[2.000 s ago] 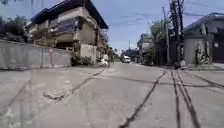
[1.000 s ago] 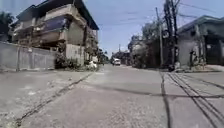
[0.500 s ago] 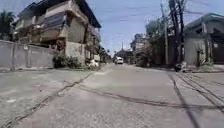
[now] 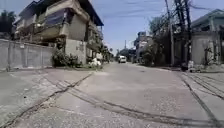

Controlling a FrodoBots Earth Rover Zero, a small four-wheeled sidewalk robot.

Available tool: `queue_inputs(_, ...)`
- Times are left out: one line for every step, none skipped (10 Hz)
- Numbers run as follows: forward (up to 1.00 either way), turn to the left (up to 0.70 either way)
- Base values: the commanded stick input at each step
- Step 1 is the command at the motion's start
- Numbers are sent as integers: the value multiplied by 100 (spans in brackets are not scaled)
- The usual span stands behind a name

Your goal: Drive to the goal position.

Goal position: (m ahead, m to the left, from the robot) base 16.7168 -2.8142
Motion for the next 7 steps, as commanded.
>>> queue_inputs(100,0)
queue_inputs(100,-27)
queue_inputs(100,-40)
queue_inputs(100,-40)
queue_inputs(100,-25)
queue_inputs(100,0)
queue_inputs(100,0)
